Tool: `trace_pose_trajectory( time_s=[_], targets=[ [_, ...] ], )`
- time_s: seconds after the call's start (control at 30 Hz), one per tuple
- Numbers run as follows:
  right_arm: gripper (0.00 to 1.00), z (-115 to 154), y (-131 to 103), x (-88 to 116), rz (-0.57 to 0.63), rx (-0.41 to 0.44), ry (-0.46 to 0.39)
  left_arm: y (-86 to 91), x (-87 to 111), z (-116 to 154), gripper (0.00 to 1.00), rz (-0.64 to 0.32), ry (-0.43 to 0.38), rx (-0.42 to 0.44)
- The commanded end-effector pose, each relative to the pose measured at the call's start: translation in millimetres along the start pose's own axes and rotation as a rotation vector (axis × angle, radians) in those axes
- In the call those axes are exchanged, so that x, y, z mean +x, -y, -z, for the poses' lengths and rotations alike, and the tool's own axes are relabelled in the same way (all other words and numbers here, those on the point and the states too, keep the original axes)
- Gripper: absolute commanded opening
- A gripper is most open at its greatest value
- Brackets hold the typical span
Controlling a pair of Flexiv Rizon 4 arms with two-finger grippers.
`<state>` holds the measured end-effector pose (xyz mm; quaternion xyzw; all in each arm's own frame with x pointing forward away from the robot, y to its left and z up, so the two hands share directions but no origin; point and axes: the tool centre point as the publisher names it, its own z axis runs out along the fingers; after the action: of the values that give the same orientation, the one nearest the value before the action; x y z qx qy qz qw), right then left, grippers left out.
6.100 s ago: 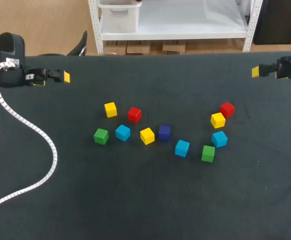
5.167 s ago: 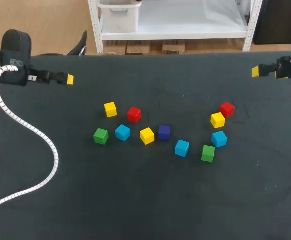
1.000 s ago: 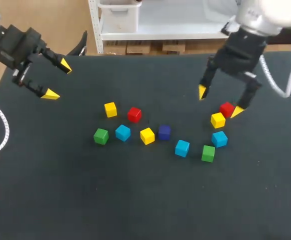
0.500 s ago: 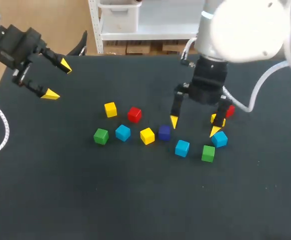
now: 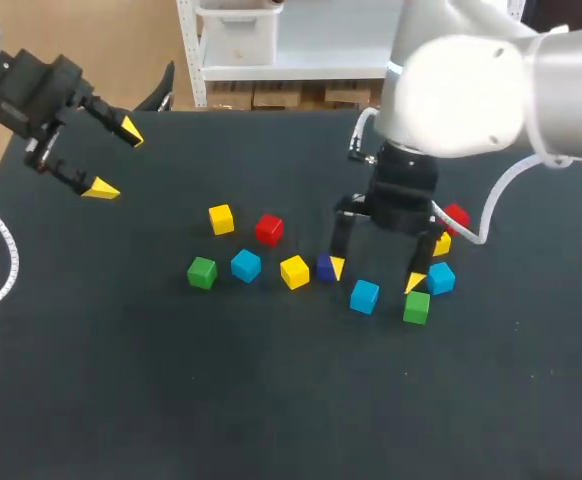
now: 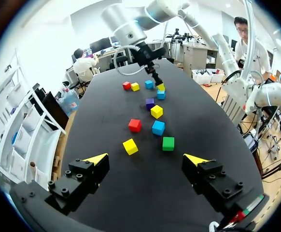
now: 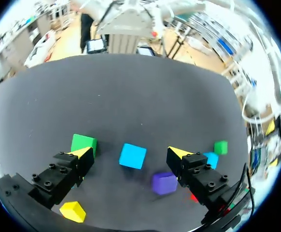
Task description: Place the blue cubes, place green cubes on the blue cubes, place the yellow cubes on the green cubes, then place the red cubes on the yellow cubes, and place purple cube on the red cubes.
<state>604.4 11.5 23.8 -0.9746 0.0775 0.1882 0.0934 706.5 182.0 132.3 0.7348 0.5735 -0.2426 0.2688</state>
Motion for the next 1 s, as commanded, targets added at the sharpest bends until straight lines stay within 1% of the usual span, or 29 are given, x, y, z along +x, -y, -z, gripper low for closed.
trace_pose_trajectory(
  time_s=[0.03,0.3,0.5,0.6,0.67,0.83,1.0],
  targets=[
    [1.0,-3.9,10.0,12.4,-0.085,-0.02,0.023,0.2,1.0,-0.2,1.0,-0.003,0.001,-0.002],
    [1.0,-2.7,8.7,16.2,-0.216,-0.021,0.03,0.2,1.0,-0.2,1.0,-0.003,0.001,-0.002],
    [1.0,-2.3,0.9,13.1,-0.276,-0.013,0.049,0.2,1.0,-0.2,1.0,-0.003,0.001,-0.002],
    [0.95,-3.9,-2.3,11.9,-0.294,-0.013,0.055,0.2,1.0,-0.2,1.0,-0.003,0.001,-0.002],
    [0.95,-5.9,-3.9,12.0,-0.304,-0.014,0.059,0.2,1.0,-0.2,1.0,-0.003,0.001,-0.002],
    [0.8,-10.7,-5.5,14.7,-0.329,-0.013,0.063,0.2,1.0,-0.2,1.0,-0.003,0.001,-0.002],
    [0.81,-16.0,-4.3,16.3,-0.343,-0.017,0.066,0.2,1.0,-0.2,1.0,-0.003,0.001,-0.002]
  ],
)
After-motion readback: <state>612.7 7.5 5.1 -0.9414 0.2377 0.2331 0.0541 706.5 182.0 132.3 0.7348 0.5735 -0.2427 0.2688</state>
